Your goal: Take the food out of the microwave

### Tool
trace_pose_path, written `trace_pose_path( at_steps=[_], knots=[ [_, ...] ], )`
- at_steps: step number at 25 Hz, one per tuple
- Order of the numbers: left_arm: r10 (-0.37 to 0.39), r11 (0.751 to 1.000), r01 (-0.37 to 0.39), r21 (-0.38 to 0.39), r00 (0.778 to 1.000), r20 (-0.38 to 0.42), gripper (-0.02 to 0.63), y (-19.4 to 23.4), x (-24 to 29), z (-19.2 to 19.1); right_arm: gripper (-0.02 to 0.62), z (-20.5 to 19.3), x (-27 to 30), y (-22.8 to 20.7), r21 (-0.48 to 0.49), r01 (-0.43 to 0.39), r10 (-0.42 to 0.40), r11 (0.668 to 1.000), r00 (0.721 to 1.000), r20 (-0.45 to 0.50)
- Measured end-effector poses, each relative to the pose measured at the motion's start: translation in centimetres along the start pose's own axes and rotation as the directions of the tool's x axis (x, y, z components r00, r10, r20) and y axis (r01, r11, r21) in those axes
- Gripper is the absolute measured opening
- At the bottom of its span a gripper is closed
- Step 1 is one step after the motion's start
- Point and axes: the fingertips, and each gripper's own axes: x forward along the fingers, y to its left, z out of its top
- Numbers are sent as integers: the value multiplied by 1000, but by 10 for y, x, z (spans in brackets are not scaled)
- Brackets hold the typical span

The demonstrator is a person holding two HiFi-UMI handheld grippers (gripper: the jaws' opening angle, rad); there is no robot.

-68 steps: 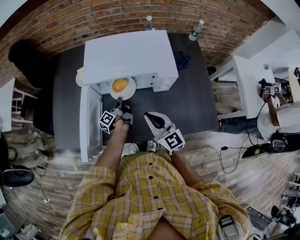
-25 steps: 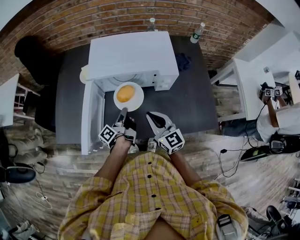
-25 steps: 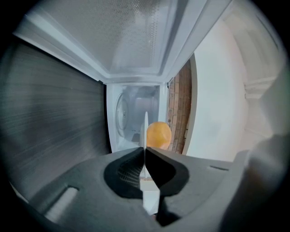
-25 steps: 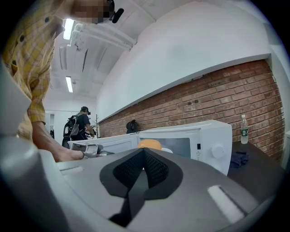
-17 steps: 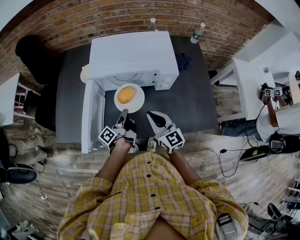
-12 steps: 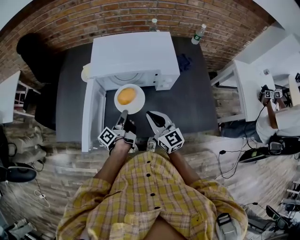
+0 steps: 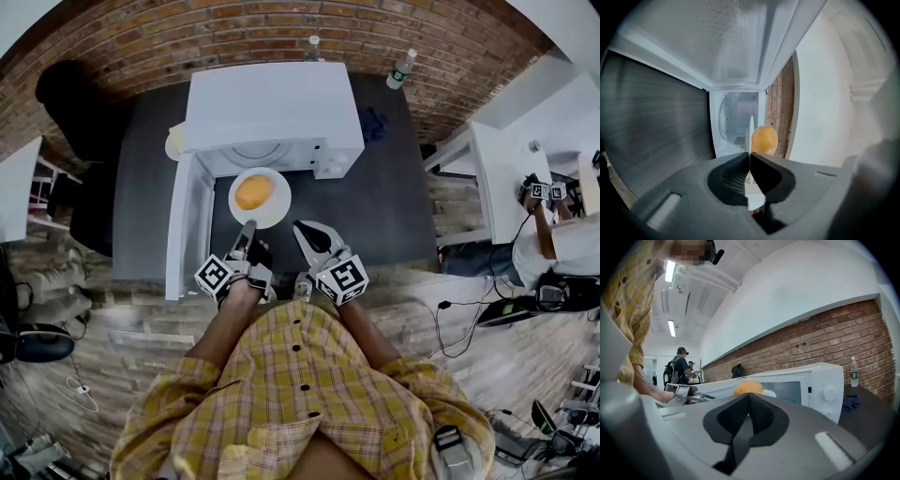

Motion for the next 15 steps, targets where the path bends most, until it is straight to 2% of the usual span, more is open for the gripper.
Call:
trace_pose_path(
  at_steps=[15],
  knots=[
    [-15,1000,16,21,1000,-18,11,-2,3,-1,3,3,0,-1,-5,6,-6,1000,1000,2]
  ],
)
